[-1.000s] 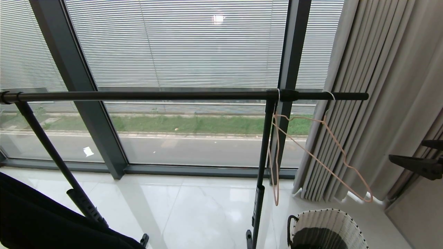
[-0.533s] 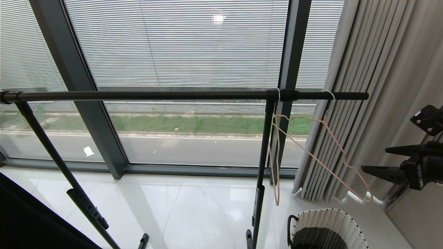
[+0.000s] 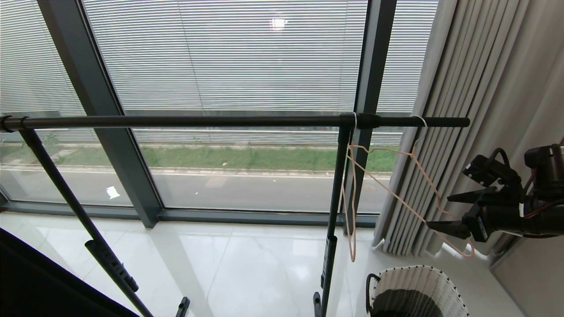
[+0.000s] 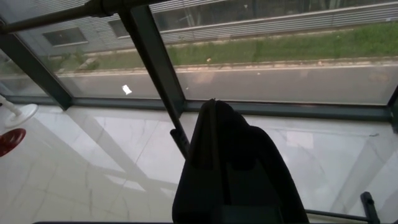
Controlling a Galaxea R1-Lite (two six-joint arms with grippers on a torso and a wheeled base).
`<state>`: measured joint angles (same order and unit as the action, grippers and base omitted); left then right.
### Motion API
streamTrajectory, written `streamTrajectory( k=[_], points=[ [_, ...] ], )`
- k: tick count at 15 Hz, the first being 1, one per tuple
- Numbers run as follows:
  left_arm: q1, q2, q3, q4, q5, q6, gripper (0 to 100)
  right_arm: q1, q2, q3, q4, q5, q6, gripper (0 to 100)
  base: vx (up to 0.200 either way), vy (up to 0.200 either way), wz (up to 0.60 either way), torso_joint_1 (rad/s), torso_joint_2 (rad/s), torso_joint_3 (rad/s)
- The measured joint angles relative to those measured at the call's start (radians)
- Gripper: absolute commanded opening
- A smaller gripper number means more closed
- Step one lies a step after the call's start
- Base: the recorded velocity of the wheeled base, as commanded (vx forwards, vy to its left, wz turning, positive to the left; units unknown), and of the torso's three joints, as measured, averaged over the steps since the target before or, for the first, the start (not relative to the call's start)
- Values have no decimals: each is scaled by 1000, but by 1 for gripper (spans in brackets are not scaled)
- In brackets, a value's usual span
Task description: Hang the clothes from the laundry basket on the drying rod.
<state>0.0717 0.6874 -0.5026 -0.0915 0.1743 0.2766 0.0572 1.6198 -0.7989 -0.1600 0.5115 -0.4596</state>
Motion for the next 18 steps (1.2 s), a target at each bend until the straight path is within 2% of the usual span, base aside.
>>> streamTrajectory(
  k=[4,9,17,18],
  points=[
    [0,-12,1,0,0,1,0,3,66,-8,-111,16,3,100,0,0,0,0,0,0],
    [0,-32,14,1,10,14,0,10,118,-9,-170,25,11,100,0,0,0,0,0,0],
    [0,-41,24,1,13,15,0,15,181,-38,-259,24,128,100,0,0,0,0,0,0],
    [0,-42,24,1,14,15,0,15,187,-39,-260,24,130,0,0,0,0,0,0,0]
  ],
)
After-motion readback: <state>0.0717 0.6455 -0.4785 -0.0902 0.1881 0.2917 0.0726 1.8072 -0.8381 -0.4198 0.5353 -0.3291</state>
